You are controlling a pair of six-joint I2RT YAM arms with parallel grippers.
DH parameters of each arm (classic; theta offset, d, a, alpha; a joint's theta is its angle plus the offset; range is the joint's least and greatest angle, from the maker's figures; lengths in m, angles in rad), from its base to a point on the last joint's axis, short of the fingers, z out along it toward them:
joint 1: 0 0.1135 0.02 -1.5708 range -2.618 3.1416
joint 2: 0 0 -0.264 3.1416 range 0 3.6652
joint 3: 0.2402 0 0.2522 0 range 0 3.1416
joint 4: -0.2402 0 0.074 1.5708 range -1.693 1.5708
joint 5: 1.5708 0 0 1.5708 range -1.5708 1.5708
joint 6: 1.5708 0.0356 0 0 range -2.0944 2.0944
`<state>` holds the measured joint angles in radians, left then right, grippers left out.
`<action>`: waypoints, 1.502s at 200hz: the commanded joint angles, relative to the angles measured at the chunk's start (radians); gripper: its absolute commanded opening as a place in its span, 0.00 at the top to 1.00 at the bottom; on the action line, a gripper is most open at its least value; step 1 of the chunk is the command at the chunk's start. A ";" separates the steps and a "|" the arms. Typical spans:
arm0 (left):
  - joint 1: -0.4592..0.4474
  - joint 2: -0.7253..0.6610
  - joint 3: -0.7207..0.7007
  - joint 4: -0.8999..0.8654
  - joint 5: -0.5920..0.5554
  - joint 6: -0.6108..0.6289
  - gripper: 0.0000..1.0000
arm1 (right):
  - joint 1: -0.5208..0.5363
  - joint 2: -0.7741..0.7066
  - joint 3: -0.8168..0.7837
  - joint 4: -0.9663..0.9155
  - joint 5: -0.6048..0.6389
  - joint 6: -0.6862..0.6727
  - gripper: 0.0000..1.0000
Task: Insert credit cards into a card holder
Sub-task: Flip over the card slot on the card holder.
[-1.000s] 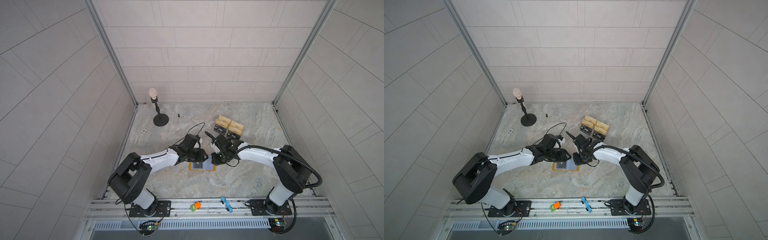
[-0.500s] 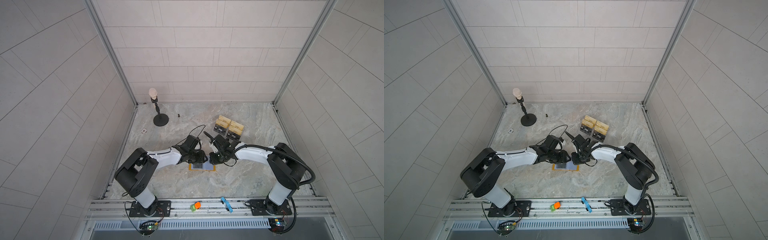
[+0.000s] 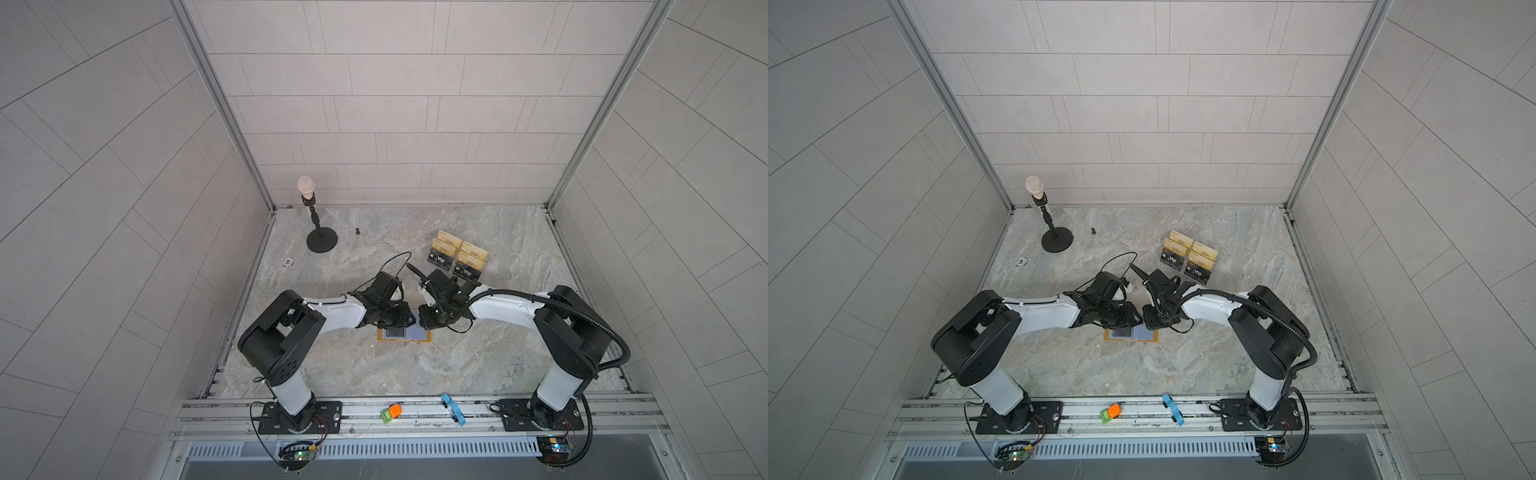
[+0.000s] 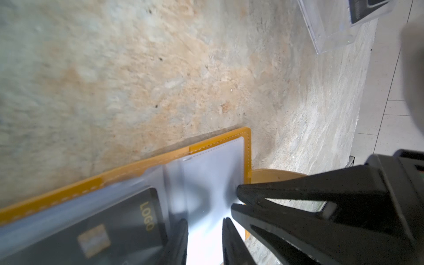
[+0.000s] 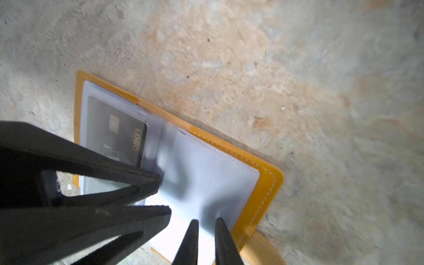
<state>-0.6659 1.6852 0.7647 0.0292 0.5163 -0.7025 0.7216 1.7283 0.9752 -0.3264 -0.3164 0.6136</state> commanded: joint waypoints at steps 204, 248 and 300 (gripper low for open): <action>0.005 0.030 -0.021 0.025 0.002 -0.001 0.86 | -0.007 -0.009 -0.005 -0.034 0.000 0.036 0.83; 0.006 0.036 -0.021 0.035 0.015 -0.005 0.95 | -0.007 -0.048 0.010 -0.046 0.000 0.034 0.83; 0.021 -0.039 -0.024 0.025 0.017 -0.001 1.00 | -0.011 -0.100 0.034 -0.069 0.023 0.025 0.83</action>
<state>-0.6559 1.7000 0.7433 0.0895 0.5407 -0.7174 0.7170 1.6825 0.9810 -0.3672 -0.3256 0.6430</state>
